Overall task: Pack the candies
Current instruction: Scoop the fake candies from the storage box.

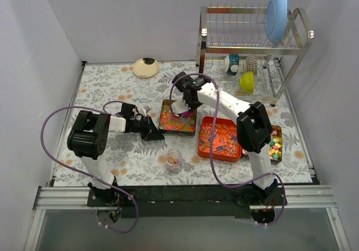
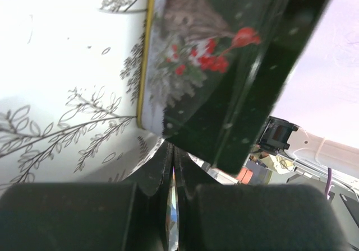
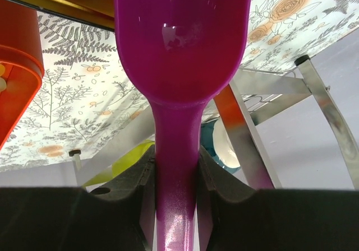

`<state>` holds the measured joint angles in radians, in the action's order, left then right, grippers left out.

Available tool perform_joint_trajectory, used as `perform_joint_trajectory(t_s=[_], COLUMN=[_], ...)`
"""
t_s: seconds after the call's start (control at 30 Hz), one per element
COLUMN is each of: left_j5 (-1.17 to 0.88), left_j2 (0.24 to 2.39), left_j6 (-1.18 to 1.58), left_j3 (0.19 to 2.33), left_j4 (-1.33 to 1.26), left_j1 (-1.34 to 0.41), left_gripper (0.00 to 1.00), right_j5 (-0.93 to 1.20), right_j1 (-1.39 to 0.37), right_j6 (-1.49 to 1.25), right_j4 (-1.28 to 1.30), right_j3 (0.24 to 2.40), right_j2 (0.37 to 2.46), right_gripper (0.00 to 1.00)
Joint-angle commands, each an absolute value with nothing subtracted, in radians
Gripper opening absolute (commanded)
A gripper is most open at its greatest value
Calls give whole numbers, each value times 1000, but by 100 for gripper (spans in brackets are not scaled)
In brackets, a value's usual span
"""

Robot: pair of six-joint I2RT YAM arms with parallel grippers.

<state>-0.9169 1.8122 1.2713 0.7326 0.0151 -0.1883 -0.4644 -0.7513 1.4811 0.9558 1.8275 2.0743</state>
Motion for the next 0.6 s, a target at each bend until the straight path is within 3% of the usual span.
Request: perform_joint_trajectory(t_s=[0.0,0.4,0.57], left_j5=[-928,-937,-951], left_j2=[1806,1813,1835], left_j6=[1256,1253,1270], left_j3=[762,761,772], left_j4=[-5,-11,-21], left_j1=[-192,-192,-193], left_gripper=[0,0,0], right_j5=[-509,-489,-387], right_j1=[-784,-900,-911], right_j6=[1539,1425,1296], right_j4=[1022,1100,1225], right_j3=[1839,1905,2072], right_j2=[2114,2215,2325], right_gripper=[1,1,1])
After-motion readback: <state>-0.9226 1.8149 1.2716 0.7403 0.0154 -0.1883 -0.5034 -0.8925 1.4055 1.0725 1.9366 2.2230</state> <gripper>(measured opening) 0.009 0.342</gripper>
